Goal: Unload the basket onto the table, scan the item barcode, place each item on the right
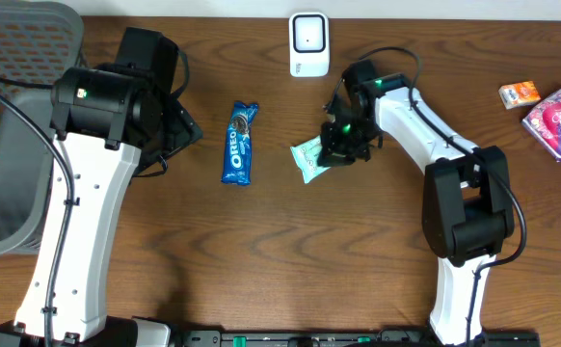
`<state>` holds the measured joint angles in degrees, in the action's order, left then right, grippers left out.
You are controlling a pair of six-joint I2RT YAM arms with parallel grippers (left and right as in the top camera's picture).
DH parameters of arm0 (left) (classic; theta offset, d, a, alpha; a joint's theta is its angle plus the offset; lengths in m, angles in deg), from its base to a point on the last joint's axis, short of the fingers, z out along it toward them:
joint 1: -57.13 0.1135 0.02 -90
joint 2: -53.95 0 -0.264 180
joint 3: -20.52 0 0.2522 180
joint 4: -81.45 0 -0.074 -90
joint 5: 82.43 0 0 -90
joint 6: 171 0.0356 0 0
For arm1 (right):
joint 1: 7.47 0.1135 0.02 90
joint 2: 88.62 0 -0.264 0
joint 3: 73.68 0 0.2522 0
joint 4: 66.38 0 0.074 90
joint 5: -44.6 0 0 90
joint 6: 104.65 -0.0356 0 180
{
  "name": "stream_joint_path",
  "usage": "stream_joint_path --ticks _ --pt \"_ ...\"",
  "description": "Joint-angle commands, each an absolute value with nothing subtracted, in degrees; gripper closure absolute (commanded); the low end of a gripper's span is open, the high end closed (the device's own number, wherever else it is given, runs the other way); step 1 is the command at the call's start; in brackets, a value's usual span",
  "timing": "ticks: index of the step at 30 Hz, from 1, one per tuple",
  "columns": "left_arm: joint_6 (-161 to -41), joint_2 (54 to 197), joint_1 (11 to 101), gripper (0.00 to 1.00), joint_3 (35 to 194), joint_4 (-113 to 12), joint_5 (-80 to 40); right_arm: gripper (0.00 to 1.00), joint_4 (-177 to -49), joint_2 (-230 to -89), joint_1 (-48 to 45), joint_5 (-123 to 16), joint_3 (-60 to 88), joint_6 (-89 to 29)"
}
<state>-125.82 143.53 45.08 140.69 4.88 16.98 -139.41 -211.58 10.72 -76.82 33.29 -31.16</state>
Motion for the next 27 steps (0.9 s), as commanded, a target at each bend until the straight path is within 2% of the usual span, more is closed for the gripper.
stream_joint_path --ticks 1,3,4,7,8,11,14,19,22,24,27 --pt "-126.1 143.57 45.23 0.02 140.56 5.12 18.13 0.91 -139.13 -209.63 10.9 -83.73 34.95 -32.41" --pt "-126.1 143.57 45.23 0.02 140.56 5.14 18.13 0.85 -136.85 -208.43 10.57 -79.29 36.53 -31.91" --pt "-126.1 143.57 45.23 0.02 140.56 5.12 18.13 0.76 -135.02 -207.95 10.46 -76.86 37.31 -30.27" --pt "-126.1 143.57 45.23 0.02 140.56 5.12 18.13 0.31 -128.05 -207.53 10.46 -69.8 38.76 -24.3" --pt "-126.1 143.57 45.23 0.02 140.56 5.12 18.13 0.3 -125.84 -207.53 10.57 -67.7 38.73 -22.27" --pt "-126.1 143.57 45.23 0.02 140.56 5.12 18.13 0.38 -121.12 -208.19 10.81 -60.91 38.45 -20.12" --pt "-126.1 143.57 45.23 0.02 140.56 5.12 18.13 0.52 -117.31 -209.76 11.22 -60.12 37.9 -20.15" --pt "-126.1 143.57 45.23 0.02 140.56 5.12 18.13 0.81 -115.89 -213.02 12.27 -60.08 37.79 -20.39" --pt "-126.1 143.57 45.23 0.02 140.56 5.12 18.13 0.92 -117.29 -214.13 12.45 -59.81 37.79 -20.41" --pt "-126.1 143.57 45.23 0.02 140.56 5.12 18.13 0.96 -119.28 -214.16 12.45 -59.2 37.79 -20.54" --pt "-126.1 143.57 45.23 0.02 140.56 5.12 18.13 0.96 -123.52 -213.85 12.4 -58.77 37.84 -20.82"
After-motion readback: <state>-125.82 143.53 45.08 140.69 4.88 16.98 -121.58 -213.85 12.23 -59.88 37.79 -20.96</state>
